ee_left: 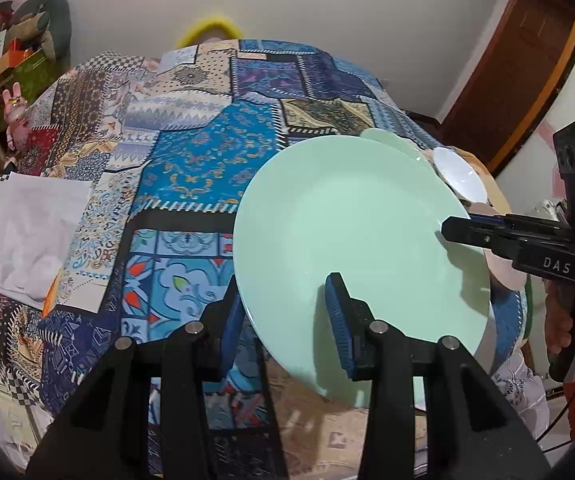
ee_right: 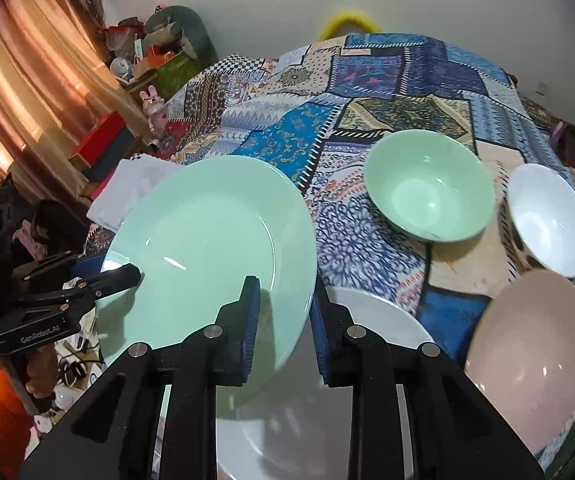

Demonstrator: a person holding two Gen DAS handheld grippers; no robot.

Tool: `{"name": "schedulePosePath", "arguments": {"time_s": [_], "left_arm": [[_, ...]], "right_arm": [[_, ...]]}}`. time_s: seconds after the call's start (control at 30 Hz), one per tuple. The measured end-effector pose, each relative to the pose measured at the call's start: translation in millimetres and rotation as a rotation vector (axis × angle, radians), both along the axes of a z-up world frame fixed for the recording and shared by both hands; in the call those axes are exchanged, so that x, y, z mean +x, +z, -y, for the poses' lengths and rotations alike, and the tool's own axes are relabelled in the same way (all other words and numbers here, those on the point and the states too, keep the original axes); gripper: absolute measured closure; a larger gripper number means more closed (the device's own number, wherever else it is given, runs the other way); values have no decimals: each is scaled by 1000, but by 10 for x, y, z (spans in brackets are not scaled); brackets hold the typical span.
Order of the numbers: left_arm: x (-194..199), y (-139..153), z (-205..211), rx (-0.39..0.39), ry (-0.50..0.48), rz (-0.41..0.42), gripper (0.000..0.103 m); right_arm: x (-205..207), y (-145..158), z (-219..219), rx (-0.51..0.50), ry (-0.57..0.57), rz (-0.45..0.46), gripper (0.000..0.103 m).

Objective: Organize plates and bowls
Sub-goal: 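Lower the mint green plate onto the white plate and open the left gripper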

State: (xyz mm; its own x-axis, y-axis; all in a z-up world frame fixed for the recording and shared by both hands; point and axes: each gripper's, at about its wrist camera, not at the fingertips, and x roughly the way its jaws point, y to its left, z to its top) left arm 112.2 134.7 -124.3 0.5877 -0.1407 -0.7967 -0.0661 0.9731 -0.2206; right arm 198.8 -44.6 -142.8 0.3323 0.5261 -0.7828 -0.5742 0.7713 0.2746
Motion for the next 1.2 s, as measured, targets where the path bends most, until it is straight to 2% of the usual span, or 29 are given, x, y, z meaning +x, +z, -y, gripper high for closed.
{"name": "schedulePosePath", "arguments": {"time_s": [0.23, 0.5, 0.77, 1.2], "left_arm": [[-72, 62, 266, -1, -26, 2, 63], [-105, 0, 550, 7, -76, -26, 63], [-63, -169, 798, 3, -117, -70, 63], [14, -500, 941, 3, -148, -143, 63]], "right_arm": [[-152, -9, 284, 21, -31, 2, 80], [-247, -104, 554, 29, -78, -2, 80], [-300, -297, 755, 19, -115, -32, 80], [-353, -563, 906, 28, -146, -78, 80]]}}
